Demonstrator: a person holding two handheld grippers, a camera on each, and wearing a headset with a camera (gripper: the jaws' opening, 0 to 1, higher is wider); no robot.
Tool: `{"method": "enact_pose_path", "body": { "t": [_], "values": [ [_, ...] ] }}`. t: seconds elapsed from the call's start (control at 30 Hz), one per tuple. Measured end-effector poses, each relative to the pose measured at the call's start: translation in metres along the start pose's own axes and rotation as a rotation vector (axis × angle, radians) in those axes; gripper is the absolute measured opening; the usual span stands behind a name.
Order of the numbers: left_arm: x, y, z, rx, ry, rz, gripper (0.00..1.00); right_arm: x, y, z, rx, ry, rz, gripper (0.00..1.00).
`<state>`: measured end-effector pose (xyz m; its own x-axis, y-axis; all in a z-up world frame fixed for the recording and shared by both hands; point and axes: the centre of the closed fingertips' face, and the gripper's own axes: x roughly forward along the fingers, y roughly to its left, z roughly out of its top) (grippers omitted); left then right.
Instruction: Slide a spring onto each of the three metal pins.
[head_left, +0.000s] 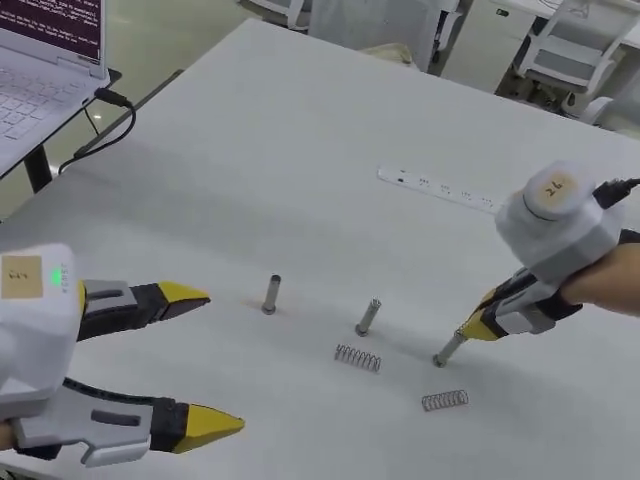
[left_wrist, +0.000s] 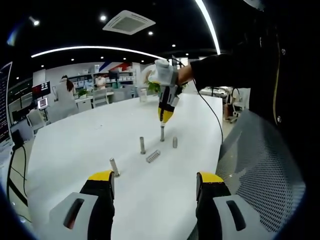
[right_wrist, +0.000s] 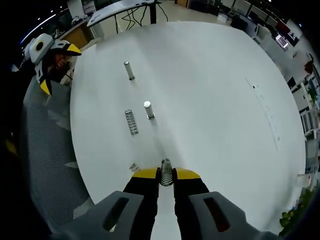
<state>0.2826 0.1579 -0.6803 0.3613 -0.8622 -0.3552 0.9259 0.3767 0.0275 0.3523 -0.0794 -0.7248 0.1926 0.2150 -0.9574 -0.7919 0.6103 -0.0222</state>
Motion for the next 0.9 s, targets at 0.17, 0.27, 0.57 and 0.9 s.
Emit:
{"method": "enact_pose_path", "body": {
  "t": [0.17,0.27,0.57,0.9],
  "values": [
    [0.000,0.000,0.000,0.001,0.000,0.001,0.62,0.005,-0.001,-0.002,0.006,0.002,0.005,0.08],
    [0.000,0.001,0.000,0.000,0.001,0.002,0.62,0.007,-0.001,-0.002,0.011,0.001,0.007,0.08],
    [-0.001,0.002,0.000,-0.003,0.001,0.002,0.61,0.021,-0.006,-0.005,0.030,0.003,0.018,0.08],
    [0.000,0.002,0.000,-0.004,0.001,0.001,0.61,0.033,-0.003,-0.010,0.054,0.003,0.022,0.08]
  ]
}}
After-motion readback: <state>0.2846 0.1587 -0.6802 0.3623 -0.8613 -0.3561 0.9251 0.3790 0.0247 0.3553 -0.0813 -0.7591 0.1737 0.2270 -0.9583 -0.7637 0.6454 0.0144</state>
